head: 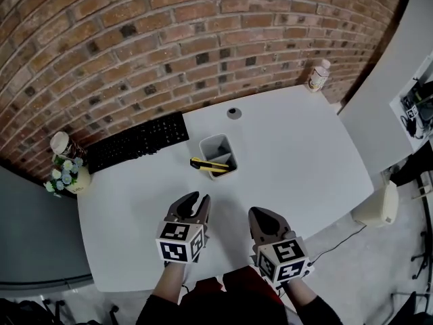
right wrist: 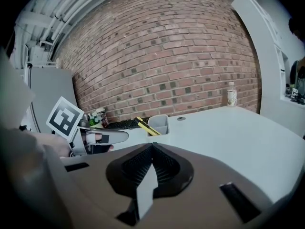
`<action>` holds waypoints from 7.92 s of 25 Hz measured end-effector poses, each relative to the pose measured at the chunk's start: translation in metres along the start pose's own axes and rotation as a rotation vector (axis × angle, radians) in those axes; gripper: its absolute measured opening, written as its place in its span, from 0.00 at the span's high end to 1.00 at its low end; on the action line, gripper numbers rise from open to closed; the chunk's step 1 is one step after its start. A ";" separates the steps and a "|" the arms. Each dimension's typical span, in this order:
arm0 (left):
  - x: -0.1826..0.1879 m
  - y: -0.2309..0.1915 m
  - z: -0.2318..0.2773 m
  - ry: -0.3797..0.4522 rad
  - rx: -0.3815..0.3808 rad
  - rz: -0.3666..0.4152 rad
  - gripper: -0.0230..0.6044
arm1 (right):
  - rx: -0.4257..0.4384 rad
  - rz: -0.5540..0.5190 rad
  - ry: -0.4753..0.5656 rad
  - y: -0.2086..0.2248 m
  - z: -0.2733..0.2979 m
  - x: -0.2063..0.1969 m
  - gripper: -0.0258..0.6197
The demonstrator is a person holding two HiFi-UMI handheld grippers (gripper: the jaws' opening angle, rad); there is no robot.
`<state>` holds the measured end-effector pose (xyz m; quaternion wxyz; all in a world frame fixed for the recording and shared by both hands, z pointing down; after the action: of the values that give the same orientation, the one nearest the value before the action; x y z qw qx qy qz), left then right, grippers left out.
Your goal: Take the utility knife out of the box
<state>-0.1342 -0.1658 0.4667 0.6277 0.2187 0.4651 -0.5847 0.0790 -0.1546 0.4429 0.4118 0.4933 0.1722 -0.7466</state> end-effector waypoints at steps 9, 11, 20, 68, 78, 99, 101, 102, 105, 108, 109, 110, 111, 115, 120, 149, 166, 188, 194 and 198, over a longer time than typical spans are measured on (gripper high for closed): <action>0.008 -0.008 0.030 -0.020 0.023 -0.062 0.77 | 0.022 -0.007 -0.027 0.013 0.021 0.005 0.95; 0.010 -0.008 0.037 -0.028 0.028 -0.068 0.77 | 0.025 -0.008 -0.032 0.017 0.026 0.005 0.95; 0.016 -0.013 0.055 -0.028 0.050 -0.143 0.76 | 0.035 0.015 -0.048 0.029 0.041 0.006 0.95; 0.044 -0.037 0.092 -0.007 0.095 -0.363 0.77 | 0.045 0.033 -0.124 0.057 0.065 0.005 0.95; 0.049 -0.029 0.089 0.002 0.094 -0.314 0.79 | 0.037 0.039 -0.121 0.051 0.063 0.003 0.95; 0.056 -0.004 0.081 0.042 0.047 -0.212 0.85 | -0.010 0.043 -0.091 0.049 0.042 0.002 0.95; 0.056 0.000 0.079 0.046 0.054 -0.172 0.85 | -0.015 0.043 -0.090 0.049 0.039 0.001 0.95; 0.056 0.002 0.078 0.049 0.057 -0.154 0.85 | -0.017 0.043 -0.089 0.049 0.037 0.001 0.95; 0.057 0.006 0.073 0.065 0.064 -0.115 0.85 | -0.023 0.042 -0.085 0.048 0.033 0.001 0.95; 0.059 0.009 0.069 0.081 0.065 -0.101 0.85 | -0.027 0.042 -0.081 0.046 0.031 0.000 0.95; 0.059 0.009 0.067 0.086 0.067 -0.096 0.85 | -0.028 0.042 -0.078 0.044 0.030 0.000 0.95; 0.060 0.009 0.064 0.092 0.069 -0.090 0.85 | -0.028 0.041 -0.076 0.043 0.028 0.000 0.95; 0.062 0.009 0.062 0.098 0.071 -0.085 0.85 | -0.027 0.040 -0.074 0.042 0.027 0.000 0.95; 0.065 0.011 0.052 0.123 0.073 -0.074 0.85 | -0.023 0.033 -0.067 0.037 0.023 0.000 0.95; 0.069 0.014 0.039 0.147 0.072 -0.064 0.85 | -0.039 0.038 -0.045 0.034 0.015 0.002 0.95; 0.058 0.038 -0.042 0.196 -0.036 0.034 0.85 | -0.124 0.022 0.029 -0.007 -0.036 -0.002 0.95; 0.034 0.036 -0.084 0.175 -0.098 0.070 0.85 | -0.197 0.020 0.062 -0.045 -0.062 -0.008 0.95; -0.008 0.025 -0.144 0.150 -0.096 0.056 0.85 | -0.219 0.014 0.089 -0.091 -0.087 -0.019 0.95; -0.016 0.023 -0.158 0.157 -0.091 0.076 0.85 | -0.222 0.021 0.085 -0.101 -0.094 -0.025 0.95; -0.019 0.022 -0.166 0.158 -0.083 0.092 0.85 | -0.216 0.014 0.090 -0.107 -0.099 -0.025 0.95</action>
<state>-0.1663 -0.0147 0.3984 0.6236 0.2593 0.5265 -0.5164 0.0588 -0.0131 0.4040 0.4598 0.4804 0.2665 -0.6977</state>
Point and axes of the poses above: the fingertips, and each gripper's own axes: z forward along the fingers, y to its right, x out of its top, the point moved 9 cm from there along -z, backward along the fingers, and after that the axes turned 3 degrees about -z, right-handed, at the moved point
